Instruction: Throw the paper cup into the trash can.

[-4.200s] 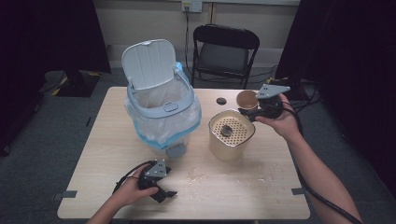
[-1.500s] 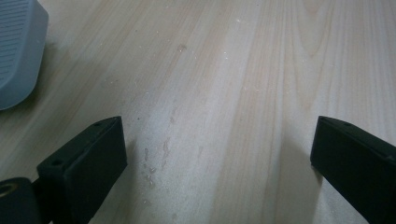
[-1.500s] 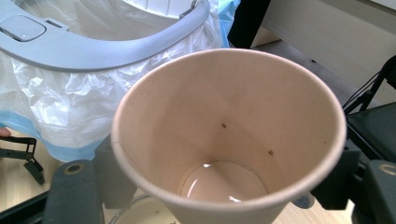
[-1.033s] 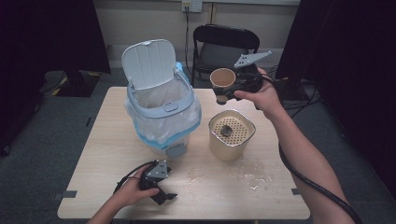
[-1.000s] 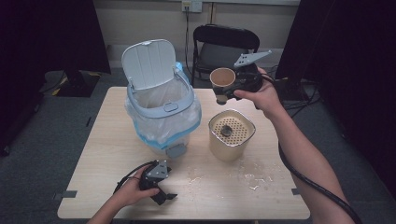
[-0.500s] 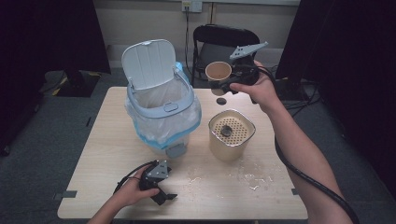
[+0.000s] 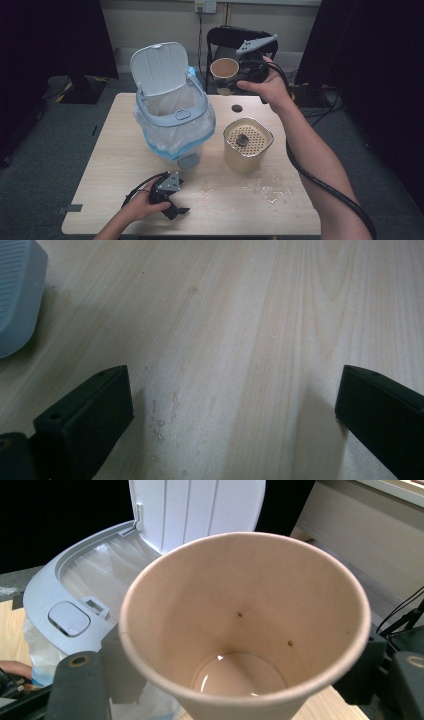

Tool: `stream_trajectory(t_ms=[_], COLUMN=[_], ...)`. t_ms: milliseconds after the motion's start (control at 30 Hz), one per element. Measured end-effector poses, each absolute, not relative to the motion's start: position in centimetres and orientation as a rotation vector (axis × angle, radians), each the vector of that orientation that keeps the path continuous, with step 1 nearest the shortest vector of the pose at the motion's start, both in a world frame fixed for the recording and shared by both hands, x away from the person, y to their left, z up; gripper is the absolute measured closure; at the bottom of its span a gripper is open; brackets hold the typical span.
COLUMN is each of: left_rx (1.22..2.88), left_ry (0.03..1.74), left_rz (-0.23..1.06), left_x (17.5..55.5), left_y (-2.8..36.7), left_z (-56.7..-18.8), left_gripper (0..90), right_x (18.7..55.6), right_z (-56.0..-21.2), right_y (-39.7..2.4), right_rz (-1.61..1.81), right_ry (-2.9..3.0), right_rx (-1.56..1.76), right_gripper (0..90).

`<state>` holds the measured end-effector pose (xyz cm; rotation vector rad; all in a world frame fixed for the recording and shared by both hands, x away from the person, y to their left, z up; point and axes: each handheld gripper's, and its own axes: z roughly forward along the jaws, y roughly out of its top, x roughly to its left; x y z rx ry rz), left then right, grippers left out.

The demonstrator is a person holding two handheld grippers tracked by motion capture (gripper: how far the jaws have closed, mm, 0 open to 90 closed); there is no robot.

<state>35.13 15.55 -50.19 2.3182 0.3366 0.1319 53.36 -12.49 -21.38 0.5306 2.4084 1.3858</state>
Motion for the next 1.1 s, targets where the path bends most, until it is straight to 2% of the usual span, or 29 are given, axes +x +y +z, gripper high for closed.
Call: stream_trajectory(t_ms=[1100], left_rx=[2.328], left_ry=[0.336], left_rz=[0.133], left_x=[35.1], left_y=[15.5], left_z=[-50.1], left_gripper=[0.4], right_x=[53.9], right_z=[-19.6], right_y=[-5.3], right_rz=[1.440], right_ry=[2.447], right_rx=[0.434], right_gripper=[24.7])
